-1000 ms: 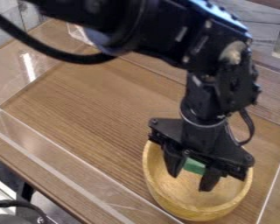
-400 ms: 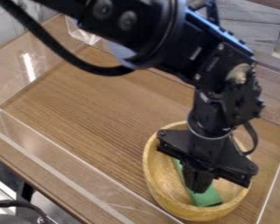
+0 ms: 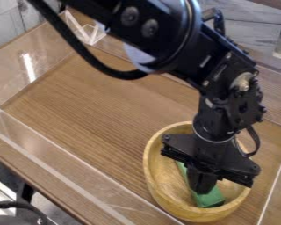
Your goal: Put the green block in the brown bowl
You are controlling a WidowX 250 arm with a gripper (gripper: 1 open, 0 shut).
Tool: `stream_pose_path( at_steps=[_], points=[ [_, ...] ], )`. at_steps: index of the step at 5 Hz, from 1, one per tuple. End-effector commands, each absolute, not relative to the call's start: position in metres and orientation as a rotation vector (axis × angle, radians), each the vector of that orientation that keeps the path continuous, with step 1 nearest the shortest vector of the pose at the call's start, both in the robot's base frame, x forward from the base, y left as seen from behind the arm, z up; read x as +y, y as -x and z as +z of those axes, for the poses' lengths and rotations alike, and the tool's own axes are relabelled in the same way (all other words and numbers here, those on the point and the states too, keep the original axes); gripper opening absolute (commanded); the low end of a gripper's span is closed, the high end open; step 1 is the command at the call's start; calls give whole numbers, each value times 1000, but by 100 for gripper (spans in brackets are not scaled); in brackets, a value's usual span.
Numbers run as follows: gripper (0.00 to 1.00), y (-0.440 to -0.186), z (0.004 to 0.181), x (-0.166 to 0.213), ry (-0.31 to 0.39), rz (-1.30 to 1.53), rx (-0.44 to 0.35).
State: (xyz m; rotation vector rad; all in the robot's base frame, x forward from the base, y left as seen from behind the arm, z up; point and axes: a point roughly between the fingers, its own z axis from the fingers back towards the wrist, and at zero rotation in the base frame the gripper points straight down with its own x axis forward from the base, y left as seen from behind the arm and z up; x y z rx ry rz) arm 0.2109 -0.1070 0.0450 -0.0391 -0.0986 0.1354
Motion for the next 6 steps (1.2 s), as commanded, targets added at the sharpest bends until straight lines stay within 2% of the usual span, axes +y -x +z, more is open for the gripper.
stream_pose_path(
  at_steps=[1,5,6],
  points=[
    [100,-211,56,-107,43,151,-116],
    [100,-211,47,-87,50,84,-105],
    [100,-213,53,-98,58,60,-108]
  ],
)
